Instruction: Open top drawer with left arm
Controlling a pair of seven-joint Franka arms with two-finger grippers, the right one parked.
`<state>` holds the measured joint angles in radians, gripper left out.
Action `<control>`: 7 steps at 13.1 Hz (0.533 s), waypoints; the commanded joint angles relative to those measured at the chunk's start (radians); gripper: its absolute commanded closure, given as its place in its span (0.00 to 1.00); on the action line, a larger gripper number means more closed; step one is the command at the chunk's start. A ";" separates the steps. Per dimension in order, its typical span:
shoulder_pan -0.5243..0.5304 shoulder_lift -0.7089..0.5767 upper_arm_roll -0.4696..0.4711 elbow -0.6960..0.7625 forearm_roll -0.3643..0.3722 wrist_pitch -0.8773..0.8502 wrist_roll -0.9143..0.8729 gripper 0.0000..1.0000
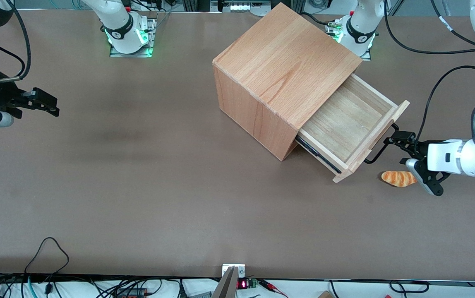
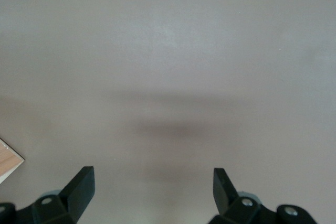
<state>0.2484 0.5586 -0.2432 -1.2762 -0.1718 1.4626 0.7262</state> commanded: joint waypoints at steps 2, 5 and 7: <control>0.006 0.001 0.008 0.075 0.006 -0.036 -0.014 0.00; 0.014 -0.029 0.028 0.077 0.011 -0.027 -0.072 0.00; 0.014 -0.057 0.059 0.090 0.017 -0.022 -0.148 0.00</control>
<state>0.2611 0.5373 -0.2045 -1.2004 -0.1701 1.4525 0.6381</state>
